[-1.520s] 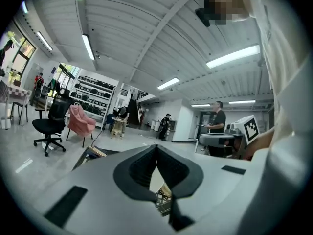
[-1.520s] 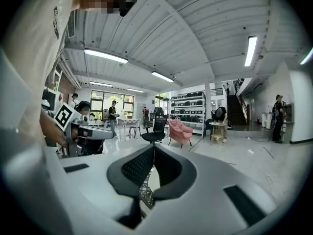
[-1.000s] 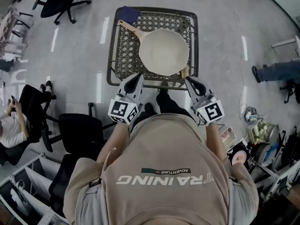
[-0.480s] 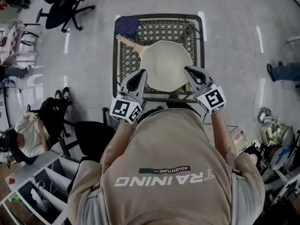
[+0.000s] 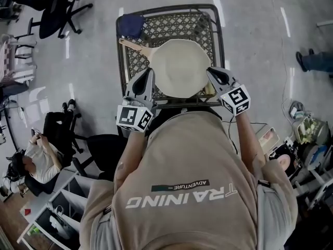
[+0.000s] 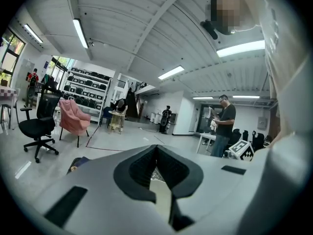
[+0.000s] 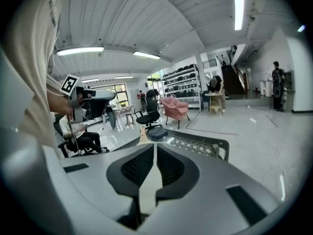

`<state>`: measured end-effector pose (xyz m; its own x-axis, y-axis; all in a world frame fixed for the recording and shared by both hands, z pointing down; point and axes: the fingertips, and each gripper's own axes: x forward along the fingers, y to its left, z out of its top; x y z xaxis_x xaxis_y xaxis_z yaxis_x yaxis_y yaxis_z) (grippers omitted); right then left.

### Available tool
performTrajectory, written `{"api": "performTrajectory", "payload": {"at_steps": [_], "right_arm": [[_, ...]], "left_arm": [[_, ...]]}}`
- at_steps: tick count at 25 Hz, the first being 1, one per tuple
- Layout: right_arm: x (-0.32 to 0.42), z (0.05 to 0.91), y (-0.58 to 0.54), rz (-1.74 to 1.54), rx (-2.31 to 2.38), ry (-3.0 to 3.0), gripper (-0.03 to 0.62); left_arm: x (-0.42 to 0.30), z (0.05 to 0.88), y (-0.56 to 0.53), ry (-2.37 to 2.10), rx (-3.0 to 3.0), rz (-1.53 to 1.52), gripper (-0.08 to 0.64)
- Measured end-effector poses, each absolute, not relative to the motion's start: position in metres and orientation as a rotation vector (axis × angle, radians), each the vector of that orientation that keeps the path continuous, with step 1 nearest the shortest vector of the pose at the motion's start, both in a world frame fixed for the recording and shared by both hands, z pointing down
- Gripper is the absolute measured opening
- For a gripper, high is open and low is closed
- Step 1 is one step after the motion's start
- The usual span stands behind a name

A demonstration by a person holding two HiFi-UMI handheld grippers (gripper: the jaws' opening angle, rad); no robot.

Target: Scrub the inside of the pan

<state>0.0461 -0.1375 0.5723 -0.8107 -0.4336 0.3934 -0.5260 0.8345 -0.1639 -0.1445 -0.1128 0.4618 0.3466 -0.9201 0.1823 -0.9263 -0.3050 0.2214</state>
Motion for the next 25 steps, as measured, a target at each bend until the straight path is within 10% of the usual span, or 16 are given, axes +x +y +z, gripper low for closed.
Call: {"api": "performTrajectory", "payload": {"at_steps": [25], "right_arm": [[0.108, 0.825, -0.079, 0.933, 0.671, -1.991, 0.154]], "left_arm": [[-0.179, 0.462, -0.085, -1.665, 2.272, 0.116, 0.018]]}}
